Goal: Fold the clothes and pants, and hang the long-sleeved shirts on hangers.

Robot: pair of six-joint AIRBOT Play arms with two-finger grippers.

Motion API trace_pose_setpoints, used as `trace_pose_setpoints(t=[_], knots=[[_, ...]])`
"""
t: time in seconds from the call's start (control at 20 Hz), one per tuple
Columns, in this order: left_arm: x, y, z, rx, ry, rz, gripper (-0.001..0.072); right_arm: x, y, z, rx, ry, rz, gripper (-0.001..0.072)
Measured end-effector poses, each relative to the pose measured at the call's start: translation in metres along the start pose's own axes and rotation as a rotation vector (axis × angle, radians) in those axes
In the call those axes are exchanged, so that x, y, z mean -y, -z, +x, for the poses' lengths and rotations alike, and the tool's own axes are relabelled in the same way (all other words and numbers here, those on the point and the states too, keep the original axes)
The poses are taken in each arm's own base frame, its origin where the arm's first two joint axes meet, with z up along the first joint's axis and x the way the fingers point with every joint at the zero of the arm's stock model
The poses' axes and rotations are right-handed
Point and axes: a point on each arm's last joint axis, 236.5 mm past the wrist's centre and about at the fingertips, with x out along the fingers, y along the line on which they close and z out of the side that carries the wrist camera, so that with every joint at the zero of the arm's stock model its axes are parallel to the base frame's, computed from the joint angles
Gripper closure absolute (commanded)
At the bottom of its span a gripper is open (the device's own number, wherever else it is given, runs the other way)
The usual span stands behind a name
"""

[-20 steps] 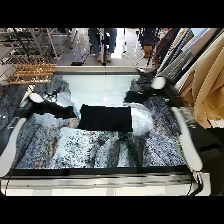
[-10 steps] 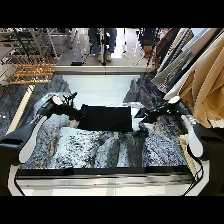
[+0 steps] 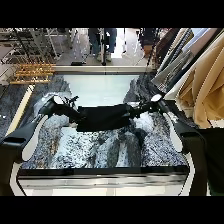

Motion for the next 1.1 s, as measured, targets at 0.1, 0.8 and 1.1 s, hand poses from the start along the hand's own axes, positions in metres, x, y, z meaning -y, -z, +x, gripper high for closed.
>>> trace_pose_setpoints(t=[0.1,0.8,1.1], knots=[[0.022,0.011,-0.027,-0.01,0.011,0.065,0.07,-0.028,-0.014,-0.03,0.052,0.018,-0.042,0.0692],[0.165,0.144,-0.225,0.11,-0.006,0.563,0.0699,-0.048,0.138,-0.501,0.825,0.621,0.301,0.0692],[0.171,0.152,-0.233,0.124,-0.015,0.658,0.0699,0.028,0.292,-0.521,0.764,0.812,0.743,0.0692]])
